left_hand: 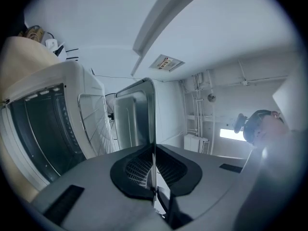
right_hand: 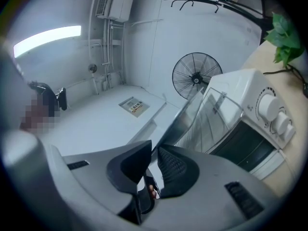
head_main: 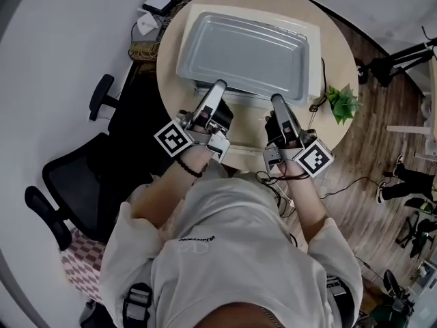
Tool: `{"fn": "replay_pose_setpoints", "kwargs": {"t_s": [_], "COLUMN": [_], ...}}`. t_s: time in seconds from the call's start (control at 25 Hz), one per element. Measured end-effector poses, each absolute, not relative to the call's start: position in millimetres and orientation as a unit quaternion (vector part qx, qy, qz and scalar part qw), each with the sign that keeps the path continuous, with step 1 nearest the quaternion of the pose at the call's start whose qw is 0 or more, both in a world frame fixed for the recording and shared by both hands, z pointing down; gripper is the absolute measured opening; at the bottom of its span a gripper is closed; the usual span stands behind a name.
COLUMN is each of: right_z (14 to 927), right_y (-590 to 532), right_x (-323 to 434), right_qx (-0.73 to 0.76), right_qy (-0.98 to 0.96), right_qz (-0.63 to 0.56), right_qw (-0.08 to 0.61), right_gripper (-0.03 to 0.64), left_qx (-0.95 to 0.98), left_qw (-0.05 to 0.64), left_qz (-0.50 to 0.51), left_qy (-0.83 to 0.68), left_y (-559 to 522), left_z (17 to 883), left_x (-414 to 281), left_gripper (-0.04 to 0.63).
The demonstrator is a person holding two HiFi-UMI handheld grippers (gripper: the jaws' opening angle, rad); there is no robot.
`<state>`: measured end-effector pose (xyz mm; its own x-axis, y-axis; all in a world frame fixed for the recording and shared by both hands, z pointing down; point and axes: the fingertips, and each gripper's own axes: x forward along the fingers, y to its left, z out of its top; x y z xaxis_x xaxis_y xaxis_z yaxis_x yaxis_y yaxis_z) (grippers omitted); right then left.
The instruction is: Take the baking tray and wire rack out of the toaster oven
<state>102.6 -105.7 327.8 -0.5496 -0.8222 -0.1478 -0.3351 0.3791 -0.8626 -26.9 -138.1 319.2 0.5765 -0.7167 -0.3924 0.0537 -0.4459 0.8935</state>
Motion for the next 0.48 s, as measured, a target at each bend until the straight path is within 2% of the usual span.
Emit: {"fn": "replay_pose_setpoints", "kwargs": {"t_s": [0.48], "right_z": [348], "right_y": [-145], "right_x": [121], "right_qx": [-0.405], "right_qy": [0.748], "right_qz": [-0.443], "right_qw": [0.283], "right_gripper": [0.041], "left_qx": [0.738], "left_qw": [0.496], "left_qz": [-0.374], "left_qy": [-0.264], "left_y": [-174], "left_z": [347], "left_x": [-8], "left_gripper": [0.018]}}
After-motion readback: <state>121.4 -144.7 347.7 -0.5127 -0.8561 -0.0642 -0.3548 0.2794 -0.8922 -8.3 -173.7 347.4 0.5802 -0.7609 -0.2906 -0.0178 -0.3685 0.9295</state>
